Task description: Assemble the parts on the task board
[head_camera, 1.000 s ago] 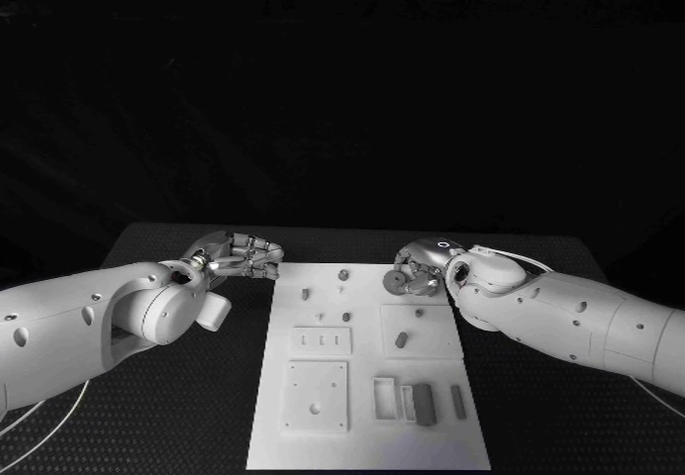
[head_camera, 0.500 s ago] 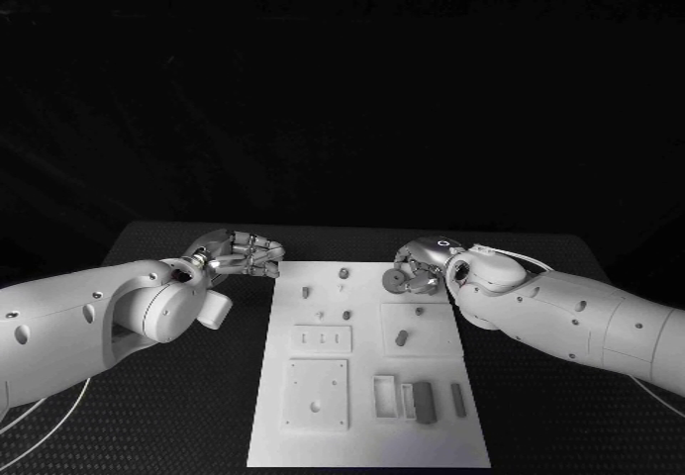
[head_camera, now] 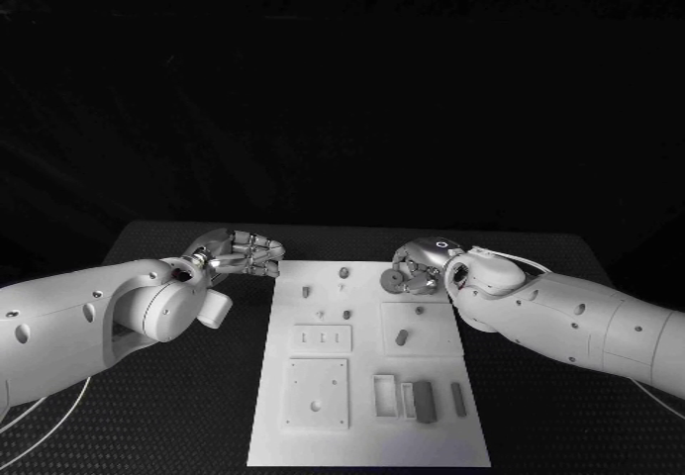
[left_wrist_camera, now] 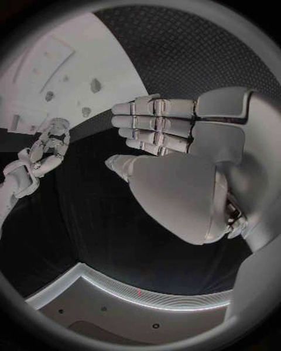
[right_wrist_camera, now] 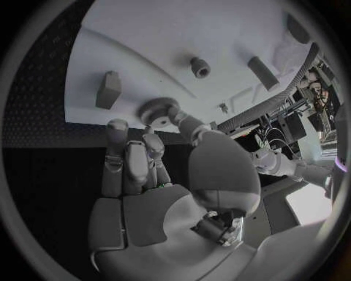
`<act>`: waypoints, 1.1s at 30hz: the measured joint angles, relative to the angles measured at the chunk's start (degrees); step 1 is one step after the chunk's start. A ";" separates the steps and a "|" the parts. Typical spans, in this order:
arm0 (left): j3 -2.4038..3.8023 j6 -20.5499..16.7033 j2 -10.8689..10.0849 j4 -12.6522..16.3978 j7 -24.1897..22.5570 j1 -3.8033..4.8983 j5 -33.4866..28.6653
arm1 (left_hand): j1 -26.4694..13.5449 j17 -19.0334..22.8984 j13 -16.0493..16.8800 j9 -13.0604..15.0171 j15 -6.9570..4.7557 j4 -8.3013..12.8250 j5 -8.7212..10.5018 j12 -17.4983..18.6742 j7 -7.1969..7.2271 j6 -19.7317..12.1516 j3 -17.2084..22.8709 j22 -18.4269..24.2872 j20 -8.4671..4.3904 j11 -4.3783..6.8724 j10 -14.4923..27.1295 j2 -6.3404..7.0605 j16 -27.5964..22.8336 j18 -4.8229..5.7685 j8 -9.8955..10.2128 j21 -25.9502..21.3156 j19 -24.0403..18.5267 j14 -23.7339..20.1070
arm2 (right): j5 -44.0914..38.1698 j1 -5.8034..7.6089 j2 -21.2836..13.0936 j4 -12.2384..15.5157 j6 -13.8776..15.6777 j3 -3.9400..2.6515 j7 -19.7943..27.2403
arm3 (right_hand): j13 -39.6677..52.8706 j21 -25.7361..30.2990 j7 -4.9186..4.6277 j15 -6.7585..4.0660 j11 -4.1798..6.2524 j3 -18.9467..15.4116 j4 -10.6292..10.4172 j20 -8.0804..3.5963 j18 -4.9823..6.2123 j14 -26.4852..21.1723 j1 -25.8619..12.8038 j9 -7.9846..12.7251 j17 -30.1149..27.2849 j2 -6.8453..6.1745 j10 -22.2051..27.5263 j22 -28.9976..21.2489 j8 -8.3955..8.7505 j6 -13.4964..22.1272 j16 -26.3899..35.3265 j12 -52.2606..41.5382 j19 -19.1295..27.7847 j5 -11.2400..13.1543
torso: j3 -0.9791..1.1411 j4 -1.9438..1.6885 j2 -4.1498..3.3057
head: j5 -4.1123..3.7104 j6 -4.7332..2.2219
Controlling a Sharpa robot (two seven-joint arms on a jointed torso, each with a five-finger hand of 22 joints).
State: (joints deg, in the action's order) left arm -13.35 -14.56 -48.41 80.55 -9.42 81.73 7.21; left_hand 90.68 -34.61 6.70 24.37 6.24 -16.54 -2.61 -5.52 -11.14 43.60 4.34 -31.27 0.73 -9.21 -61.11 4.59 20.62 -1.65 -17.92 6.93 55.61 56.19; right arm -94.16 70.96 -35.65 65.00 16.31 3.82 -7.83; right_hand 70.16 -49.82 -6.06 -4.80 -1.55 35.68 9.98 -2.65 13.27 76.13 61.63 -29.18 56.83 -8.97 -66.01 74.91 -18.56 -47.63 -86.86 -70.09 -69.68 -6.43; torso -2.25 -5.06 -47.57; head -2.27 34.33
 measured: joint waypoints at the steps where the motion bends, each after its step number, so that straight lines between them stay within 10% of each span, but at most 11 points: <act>1: 0.00 0.00 -0.01 0.00 0.00 0.00 0.00 | 0.00 0.00 0.00 0.00 0.00 0.00 0.00 0.00 0.00 0.00 0.00 0.00 0.00 0.00 0.00 0.00 0.00 0.00 0.00 0.00 0.00 0.00 | -0.07 -0.04 -0.02 0.04 0.18 0.01 0.00 | -0.07 0.00 -0.05 0.00 0.06 0.00 0.00 0.00 -0.01 0.00 0.11 0.13 -0.05 0.11 0.20 0.00 0.19 0.04 0.00 0.00 0.00 0.00 | -0.02 -0.01 0.00 | 0.00 0.00; 20: 0.00 0.03 -0.13 0.15 0.01 0.00 0.05 | 0.00 -0.05 0.00 -0.05 0.00 0.00 0.00 0.00 0.00 0.00 0.00 0.04 0.00 0.00 0.00 0.00 0.00 0.00 0.00 0.00 0.00 0.00 | -0.80 -0.23 0.05 0.39 0.74 0.04 0.01 | -1.26 -0.34 0.17 0.00 -0.20 0.07 1.80 0.01 -0.05 0.00 0.36 0.55 -0.27 1.43 0.61 0.00 0.63 -0.19 0.00 0.00 0.40 0.01 | -0.02 0.03 0.00 | -0.09 -0.14; 33: 0.00 0.05 -0.21 0.23 0.02 0.00 0.08 | 0.00 -0.10 0.00 -0.04 0.00 0.00 0.00 0.22 0.00 0.00 0.00 0.03 0.00 0.00 0.00 0.00 0.00 0.00 0.00 0.00 0.00 0.00 | -0.73 -0.26 0.60 -0.13 0.55 -0.02 -0.01 | -2.27 -0.34 -0.67 0.44 -0.60 0.48 -0.68 0.12 -0.07 0.03 -2.96 1.19 -0.40 -1.89 1.43 0.00 2.04 0.63 0.23 0.26 0.50 -0.01 | -0.02 -0.01 -0.01 | -0.16 -0.09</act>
State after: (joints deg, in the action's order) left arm -13.35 -14.51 -48.62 80.78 -9.40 81.73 7.28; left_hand 90.68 -34.71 6.70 24.32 6.24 -16.54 -2.61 -5.31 -11.15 43.60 4.34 -31.24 0.73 -9.21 -61.11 4.59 20.63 -1.65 -17.92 6.93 55.61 56.19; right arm -94.90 70.70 -35.05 64.88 16.87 3.80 -7.85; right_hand 67.88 -50.16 -6.73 -4.36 -2.15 36.16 9.29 -2.53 13.20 76.16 58.67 -27.99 56.43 -10.86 -64.59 74.91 -16.51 -47.00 -86.63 -69.83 -69.18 -6.43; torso -2.27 -5.06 -47.58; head -2.44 34.24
